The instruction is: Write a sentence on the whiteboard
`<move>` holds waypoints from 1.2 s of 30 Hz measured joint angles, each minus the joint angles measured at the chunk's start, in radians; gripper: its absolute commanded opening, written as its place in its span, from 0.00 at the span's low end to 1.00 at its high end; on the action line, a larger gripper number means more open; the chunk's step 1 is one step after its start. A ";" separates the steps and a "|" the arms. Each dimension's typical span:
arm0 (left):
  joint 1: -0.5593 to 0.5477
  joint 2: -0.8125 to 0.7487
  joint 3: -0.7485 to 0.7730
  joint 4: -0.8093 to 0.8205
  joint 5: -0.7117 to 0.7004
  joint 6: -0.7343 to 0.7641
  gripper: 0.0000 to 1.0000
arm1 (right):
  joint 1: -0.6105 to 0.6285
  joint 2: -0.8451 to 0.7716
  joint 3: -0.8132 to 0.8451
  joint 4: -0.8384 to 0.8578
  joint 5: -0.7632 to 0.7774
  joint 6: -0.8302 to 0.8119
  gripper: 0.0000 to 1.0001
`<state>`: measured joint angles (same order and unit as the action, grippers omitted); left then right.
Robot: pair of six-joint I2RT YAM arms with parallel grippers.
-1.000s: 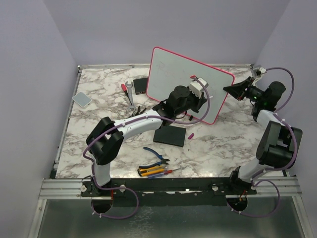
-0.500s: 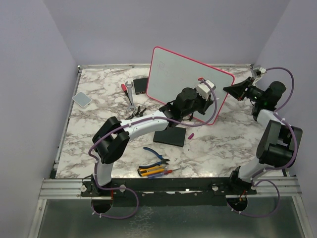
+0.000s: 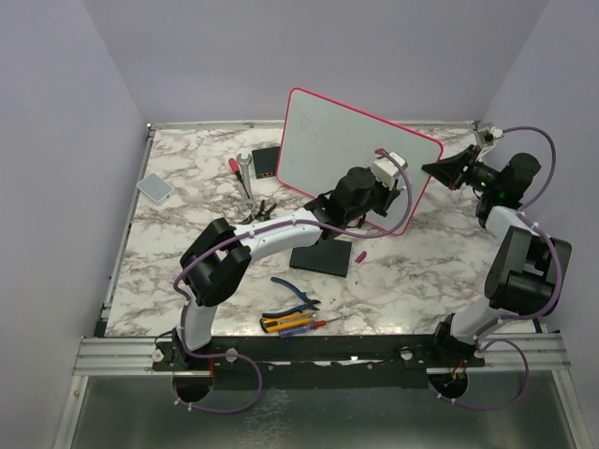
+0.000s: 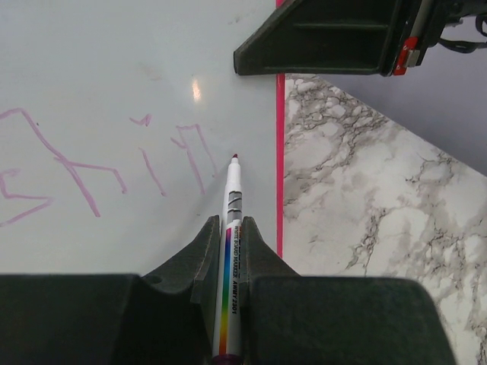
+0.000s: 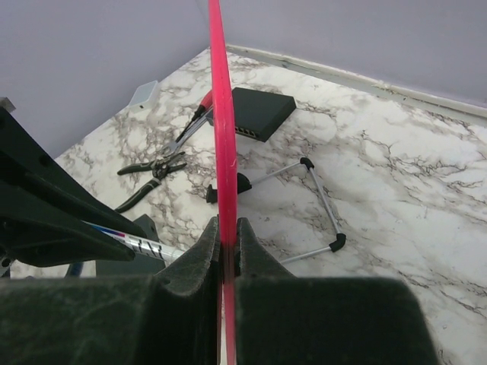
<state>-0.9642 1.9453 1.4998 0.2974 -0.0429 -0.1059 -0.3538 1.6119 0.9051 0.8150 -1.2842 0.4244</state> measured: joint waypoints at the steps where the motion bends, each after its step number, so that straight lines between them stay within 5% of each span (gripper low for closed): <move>1: 0.000 0.008 0.001 0.000 0.000 0.000 0.00 | 0.000 0.000 0.001 0.000 -0.001 0.000 0.01; 36: -0.011 0.054 0.048 0.032 -0.019 -0.037 0.00 | -0.002 0.011 0.005 0.000 -0.006 -0.002 0.01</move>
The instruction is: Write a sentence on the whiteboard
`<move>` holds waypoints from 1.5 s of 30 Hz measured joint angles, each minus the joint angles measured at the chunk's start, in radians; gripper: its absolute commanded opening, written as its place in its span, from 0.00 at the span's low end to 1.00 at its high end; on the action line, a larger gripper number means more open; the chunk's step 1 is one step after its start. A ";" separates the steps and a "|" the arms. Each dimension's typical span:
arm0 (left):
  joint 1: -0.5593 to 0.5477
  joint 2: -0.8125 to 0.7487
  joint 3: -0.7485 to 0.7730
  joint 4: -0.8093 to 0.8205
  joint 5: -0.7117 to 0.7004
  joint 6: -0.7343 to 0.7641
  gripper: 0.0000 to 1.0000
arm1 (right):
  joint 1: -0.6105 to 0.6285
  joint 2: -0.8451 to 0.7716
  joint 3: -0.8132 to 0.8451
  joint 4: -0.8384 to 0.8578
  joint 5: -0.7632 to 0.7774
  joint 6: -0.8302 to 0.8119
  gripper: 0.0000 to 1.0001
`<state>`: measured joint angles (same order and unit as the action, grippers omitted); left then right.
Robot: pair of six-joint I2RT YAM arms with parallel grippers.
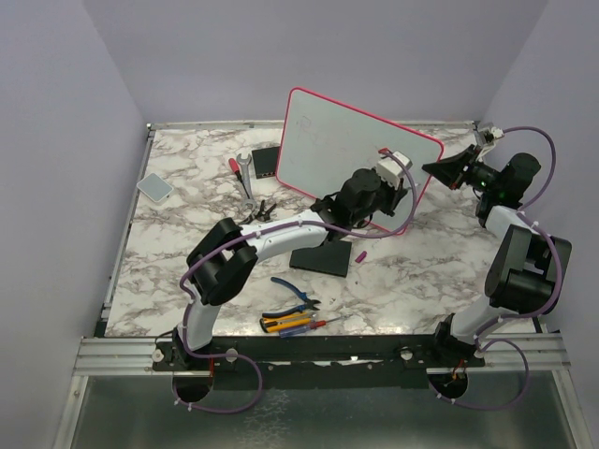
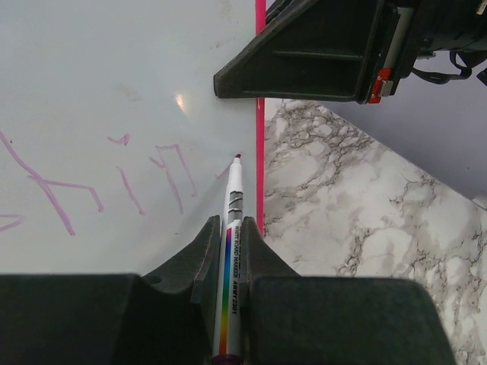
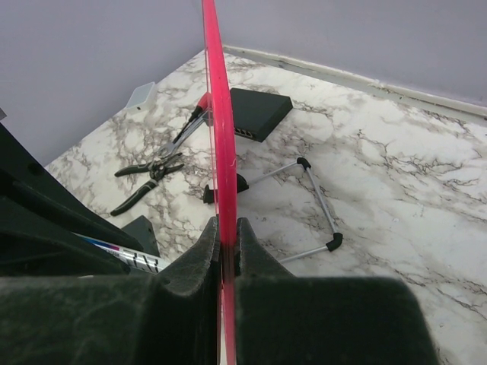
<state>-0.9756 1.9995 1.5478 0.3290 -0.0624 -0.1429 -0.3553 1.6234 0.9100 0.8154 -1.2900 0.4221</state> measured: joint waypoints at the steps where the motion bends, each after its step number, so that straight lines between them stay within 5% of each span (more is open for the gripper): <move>1: 0.000 -0.002 -0.005 0.005 -0.003 -0.004 0.00 | 0.000 0.000 0.000 0.000 0.000 0.000 0.01; 45: 0.005 -0.034 -0.103 0.072 -0.051 -0.041 0.00 | 0.000 0.005 0.002 0.005 -0.003 0.004 0.01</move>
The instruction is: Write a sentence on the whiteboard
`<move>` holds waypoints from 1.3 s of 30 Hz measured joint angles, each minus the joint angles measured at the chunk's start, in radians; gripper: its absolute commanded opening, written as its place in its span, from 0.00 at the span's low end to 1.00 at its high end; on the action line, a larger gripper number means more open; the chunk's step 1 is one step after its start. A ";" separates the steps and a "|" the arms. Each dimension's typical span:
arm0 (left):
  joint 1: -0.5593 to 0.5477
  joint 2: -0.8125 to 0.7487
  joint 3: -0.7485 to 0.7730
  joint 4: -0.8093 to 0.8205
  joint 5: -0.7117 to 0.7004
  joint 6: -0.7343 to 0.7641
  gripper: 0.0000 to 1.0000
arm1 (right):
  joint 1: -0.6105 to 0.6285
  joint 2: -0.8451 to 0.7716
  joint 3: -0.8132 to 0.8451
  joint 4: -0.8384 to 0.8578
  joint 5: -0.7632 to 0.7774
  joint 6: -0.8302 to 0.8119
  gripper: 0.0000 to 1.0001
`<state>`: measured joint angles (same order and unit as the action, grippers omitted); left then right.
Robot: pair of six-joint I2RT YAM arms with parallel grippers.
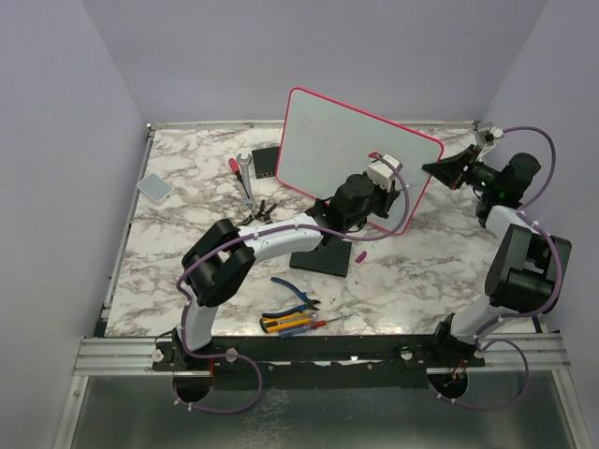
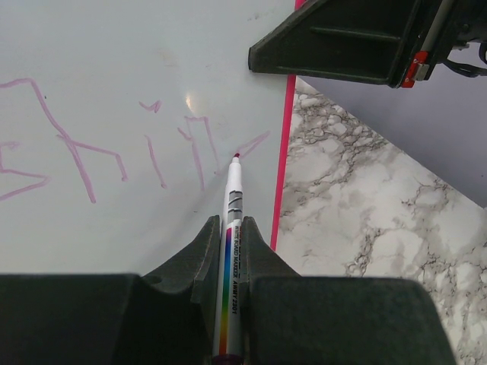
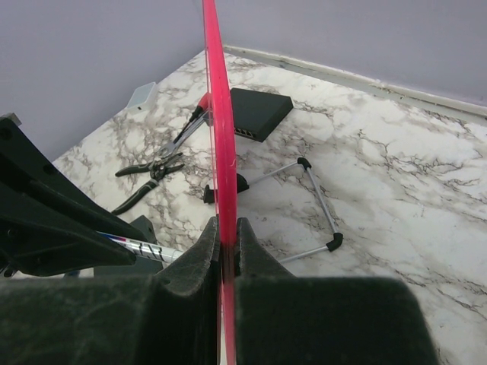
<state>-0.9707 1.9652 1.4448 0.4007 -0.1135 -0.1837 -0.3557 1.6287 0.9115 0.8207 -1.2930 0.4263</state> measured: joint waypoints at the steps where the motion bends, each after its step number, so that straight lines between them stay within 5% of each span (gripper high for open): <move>1: 0.000 0.000 0.000 0.000 0.000 0.000 0.00 | 0.000 0.000 0.000 0.000 0.000 0.000 0.01; 39: -0.021 0.023 0.026 -0.014 0.021 -0.019 0.00 | -0.001 0.000 0.000 0.002 -0.005 0.000 0.01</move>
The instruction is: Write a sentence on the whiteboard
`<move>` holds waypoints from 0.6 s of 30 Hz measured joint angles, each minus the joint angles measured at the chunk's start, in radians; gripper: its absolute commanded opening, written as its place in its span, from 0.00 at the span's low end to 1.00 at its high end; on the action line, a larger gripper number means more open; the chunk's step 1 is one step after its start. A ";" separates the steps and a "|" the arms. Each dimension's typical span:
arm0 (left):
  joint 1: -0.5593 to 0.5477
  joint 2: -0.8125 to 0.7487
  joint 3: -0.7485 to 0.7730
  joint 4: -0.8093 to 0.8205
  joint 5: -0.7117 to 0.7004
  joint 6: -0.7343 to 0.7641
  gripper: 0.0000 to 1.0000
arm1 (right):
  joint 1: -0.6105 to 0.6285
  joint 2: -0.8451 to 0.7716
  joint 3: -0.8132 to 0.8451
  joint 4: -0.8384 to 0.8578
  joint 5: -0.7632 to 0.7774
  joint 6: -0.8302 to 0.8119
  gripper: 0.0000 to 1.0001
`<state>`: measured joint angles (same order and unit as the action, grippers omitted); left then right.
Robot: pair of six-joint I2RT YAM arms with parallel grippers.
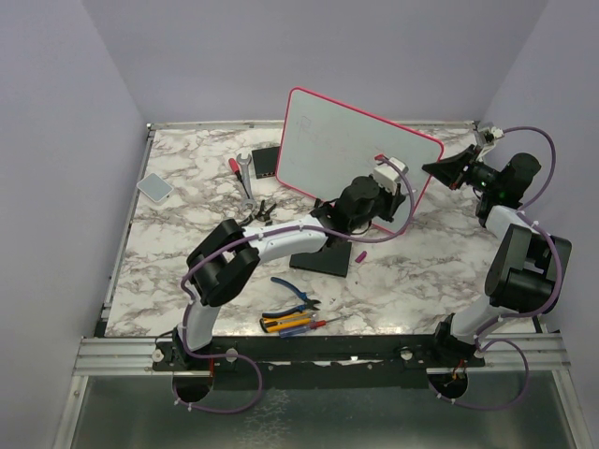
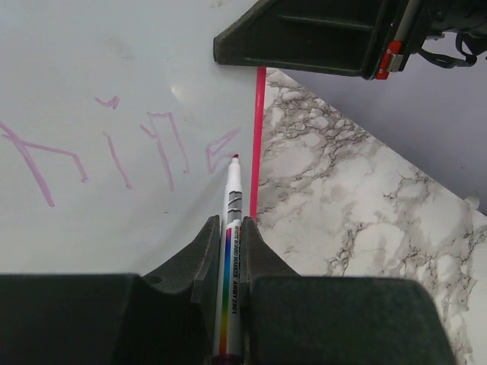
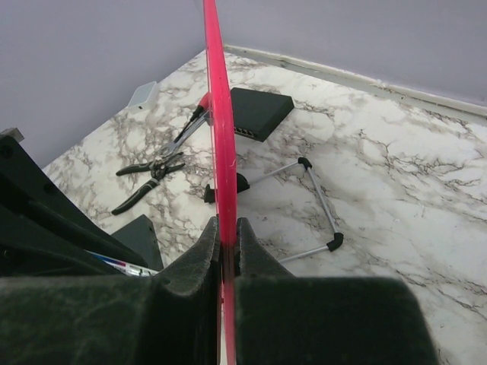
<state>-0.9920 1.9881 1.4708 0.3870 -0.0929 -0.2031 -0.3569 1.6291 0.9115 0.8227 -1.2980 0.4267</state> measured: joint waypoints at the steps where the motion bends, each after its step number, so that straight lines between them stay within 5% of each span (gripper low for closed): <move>1: -0.003 0.003 0.005 0.000 0.002 -0.001 0.00 | 0.000 0.000 0.000 0.000 0.000 0.000 0.01; 18: -0.013 0.022 0.015 -0.005 0.015 -0.006 0.00 | -0.001 0.001 0.000 0.000 0.000 0.000 0.01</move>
<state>-1.0054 2.0102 1.4857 0.3820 -0.0780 -0.2089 -0.3576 1.6299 0.9115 0.8223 -1.2984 0.4267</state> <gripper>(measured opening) 0.113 0.050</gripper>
